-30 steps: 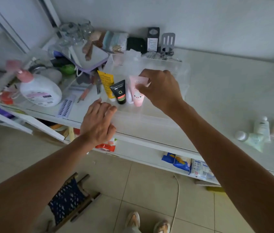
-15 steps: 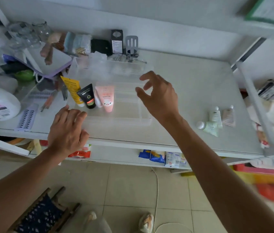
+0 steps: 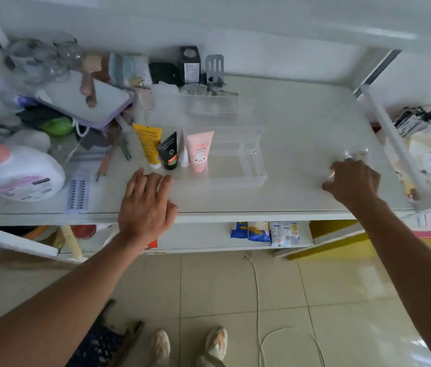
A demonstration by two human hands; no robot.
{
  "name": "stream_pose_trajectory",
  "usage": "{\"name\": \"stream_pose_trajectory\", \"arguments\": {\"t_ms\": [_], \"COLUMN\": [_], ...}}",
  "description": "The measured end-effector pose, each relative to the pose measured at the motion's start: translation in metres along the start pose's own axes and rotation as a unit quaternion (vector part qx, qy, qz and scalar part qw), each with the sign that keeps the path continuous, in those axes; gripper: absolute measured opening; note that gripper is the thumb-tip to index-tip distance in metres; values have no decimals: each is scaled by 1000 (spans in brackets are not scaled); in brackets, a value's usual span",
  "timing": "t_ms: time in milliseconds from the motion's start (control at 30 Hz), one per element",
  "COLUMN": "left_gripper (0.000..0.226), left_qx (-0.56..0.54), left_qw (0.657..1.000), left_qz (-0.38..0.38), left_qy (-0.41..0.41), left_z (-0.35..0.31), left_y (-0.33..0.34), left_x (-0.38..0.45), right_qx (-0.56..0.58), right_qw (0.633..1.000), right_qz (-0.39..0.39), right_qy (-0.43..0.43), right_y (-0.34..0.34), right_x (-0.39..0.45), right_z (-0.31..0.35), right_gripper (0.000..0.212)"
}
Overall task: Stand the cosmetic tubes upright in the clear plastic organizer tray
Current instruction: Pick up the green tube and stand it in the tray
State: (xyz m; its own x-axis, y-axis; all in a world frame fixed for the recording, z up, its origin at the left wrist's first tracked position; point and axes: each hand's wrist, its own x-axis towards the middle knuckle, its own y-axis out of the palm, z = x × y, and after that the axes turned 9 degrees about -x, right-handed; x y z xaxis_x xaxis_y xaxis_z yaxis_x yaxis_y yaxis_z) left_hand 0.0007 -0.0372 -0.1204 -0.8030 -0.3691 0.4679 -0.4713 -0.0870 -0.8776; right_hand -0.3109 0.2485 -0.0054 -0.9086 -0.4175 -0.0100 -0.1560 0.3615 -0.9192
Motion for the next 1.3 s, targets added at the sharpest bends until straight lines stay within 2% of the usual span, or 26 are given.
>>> {"name": "stream_pose_trajectory", "arguments": {"t_ms": [100, 200, 267, 333, 433, 567, 833, 1100, 1167, 1300], "left_gripper": [47, 45, 45, 45, 45, 45, 46, 45, 46, 45], "left_qx": [1, -2, 2, 4, 4, 2, 18, 25, 29, 36], "left_qw": [1000, 1000, 1000, 1000, 1000, 1000, 1000, 999, 999, 997], "left_qz": [14, 12, 13, 18, 21, 16, 2, 23, 36, 65], "left_qy": [6, 6, 3, 0, -6, -9, -1, -10, -12, -17], "left_z": [0, 1, 1, 1, 0, 1, -2, -4, -5, -7], "left_y": [2, 6, 7, 6, 7, 8, 7, 2, 0, -6], "left_x": [0, -1, -2, -3, -2, -2, -2, 0, 0, 2], "right_qx": [155, 352, 409, 360, 223, 141, 262, 375, 377, 434], "right_qw": [985, 934, 900, 914, 949, 945, 921, 886, 888, 869], "right_qz": [-70, 1, 54, 61, 14, -33, -82, -108, -132, -161], "right_qy": [18, -67, -141, -177, -223, -293, -277, -249, -228, -173], "right_y": [-31, -65, -82, -93, -97, -84, -59, -57, -57, -59], "right_x": [-13, -22, -25, -20, -16, -14, -13, -16, -20, -31], "right_z": [27, 63, 87, 110, 140, 178, 190, 191, 188, 181], "right_gripper": [41, 38, 48, 53, 47, 35, 54, 49, 48, 38]}}
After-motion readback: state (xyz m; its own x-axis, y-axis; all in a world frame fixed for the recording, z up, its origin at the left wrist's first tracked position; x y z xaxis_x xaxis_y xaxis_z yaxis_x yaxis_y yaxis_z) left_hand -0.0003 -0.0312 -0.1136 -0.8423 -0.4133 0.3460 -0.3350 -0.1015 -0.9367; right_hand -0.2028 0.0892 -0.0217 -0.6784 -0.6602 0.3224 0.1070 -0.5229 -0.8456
